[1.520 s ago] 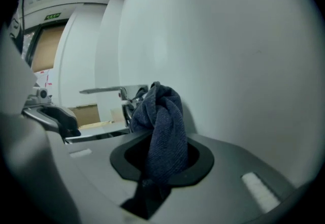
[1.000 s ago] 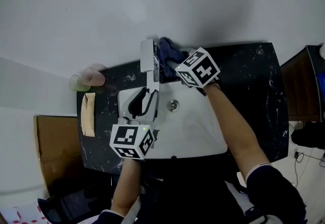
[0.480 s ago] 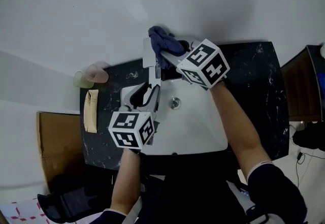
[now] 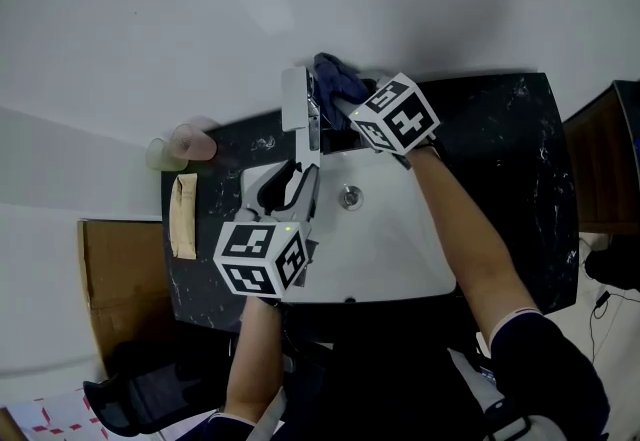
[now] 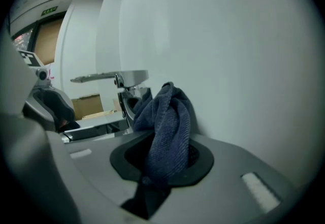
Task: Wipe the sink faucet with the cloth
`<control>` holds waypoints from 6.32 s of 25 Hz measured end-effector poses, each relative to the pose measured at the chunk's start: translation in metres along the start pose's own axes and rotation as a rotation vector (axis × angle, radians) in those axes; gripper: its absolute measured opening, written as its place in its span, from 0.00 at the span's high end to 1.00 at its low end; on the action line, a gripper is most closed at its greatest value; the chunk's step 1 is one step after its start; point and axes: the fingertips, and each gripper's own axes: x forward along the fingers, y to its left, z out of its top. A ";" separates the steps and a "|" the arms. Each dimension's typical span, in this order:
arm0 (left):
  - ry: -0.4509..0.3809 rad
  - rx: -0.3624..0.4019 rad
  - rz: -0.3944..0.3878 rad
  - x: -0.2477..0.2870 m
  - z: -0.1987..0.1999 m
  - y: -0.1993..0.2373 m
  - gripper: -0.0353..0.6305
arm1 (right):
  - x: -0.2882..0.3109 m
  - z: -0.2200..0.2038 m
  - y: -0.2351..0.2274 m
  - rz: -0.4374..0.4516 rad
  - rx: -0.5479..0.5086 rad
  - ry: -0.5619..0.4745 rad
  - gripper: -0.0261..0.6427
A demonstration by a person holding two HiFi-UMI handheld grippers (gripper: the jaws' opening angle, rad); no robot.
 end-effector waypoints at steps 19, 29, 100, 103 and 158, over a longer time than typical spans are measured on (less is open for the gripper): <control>-0.020 -0.006 0.004 0.000 -0.001 -0.001 0.74 | 0.006 -0.060 0.030 0.072 -0.150 0.286 0.86; -0.028 -0.007 -0.003 0.001 -0.002 -0.002 0.74 | 0.008 -0.072 0.090 0.286 -0.204 0.316 0.86; -0.102 0.024 -0.085 0.006 0.001 -0.005 0.74 | -0.025 0.109 0.034 -0.116 -0.348 0.030 0.85; -0.102 0.031 -0.083 0.006 0.001 -0.005 0.74 | -0.032 0.108 0.026 -0.174 -0.310 -0.014 0.85; -0.063 0.100 -0.227 0.003 -0.016 -0.002 0.91 | -0.052 0.013 0.091 -0.157 -0.212 0.142 0.85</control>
